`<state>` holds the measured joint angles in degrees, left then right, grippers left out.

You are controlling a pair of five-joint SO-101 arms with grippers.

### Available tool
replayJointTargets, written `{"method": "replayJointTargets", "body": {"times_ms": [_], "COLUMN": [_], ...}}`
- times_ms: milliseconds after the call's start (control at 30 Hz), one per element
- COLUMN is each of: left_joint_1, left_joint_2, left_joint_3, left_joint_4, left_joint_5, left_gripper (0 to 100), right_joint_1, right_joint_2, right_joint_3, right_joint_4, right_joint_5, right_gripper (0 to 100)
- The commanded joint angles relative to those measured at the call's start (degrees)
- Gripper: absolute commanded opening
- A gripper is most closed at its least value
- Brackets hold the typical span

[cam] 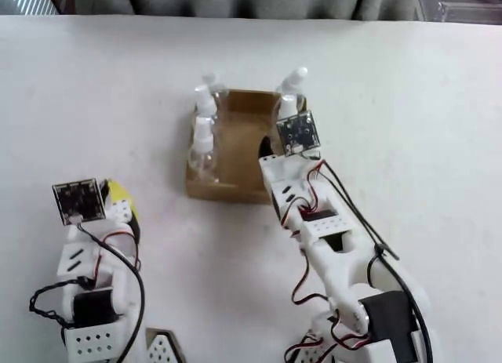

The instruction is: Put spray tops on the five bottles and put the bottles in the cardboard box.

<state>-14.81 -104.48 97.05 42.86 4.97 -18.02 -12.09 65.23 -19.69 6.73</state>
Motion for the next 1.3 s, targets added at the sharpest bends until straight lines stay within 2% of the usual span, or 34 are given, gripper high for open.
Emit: {"method": "replayJointTargets", "body": {"times_ms": [0,233,600,800,1100,1267], "left_joint_1": [-0.5,-0.5,-0.5,-0.5,-0.5,-0.5], "left_joint_2": [-0.4,-0.4,-0.4,-0.4,-0.4,-0.4], "left_joint_3": [-0.1,-0.1,-0.1,-0.1,-0.1,-0.1], "left_joint_4": [0.4,0.4,0.4,0.4,0.4,0.5], "left_joint_5": [-0.7,-0.7,-0.7,-0.7,-0.7,-0.7], "left_gripper": [2,2,2,2,2,2], "right_joint_1": [-0.6,-1.9,-1.9,-1.8,-1.3,-1.3], "right_joint_2": [-0.7,-0.3,-1.0,-6.0,-21.6,-34.8], "right_joint_3": [-0.6,-0.6,-0.7,-0.3,1.2,8.0], "right_joint_4": [0.1,0.1,-0.9,-1.3,16.4,21.3], "right_joint_5": [0.6,0.1,0.2,0.2,0.1,0.2], "right_gripper": [21.4,38.9,39.3,39.3,39.2,39.1]}}
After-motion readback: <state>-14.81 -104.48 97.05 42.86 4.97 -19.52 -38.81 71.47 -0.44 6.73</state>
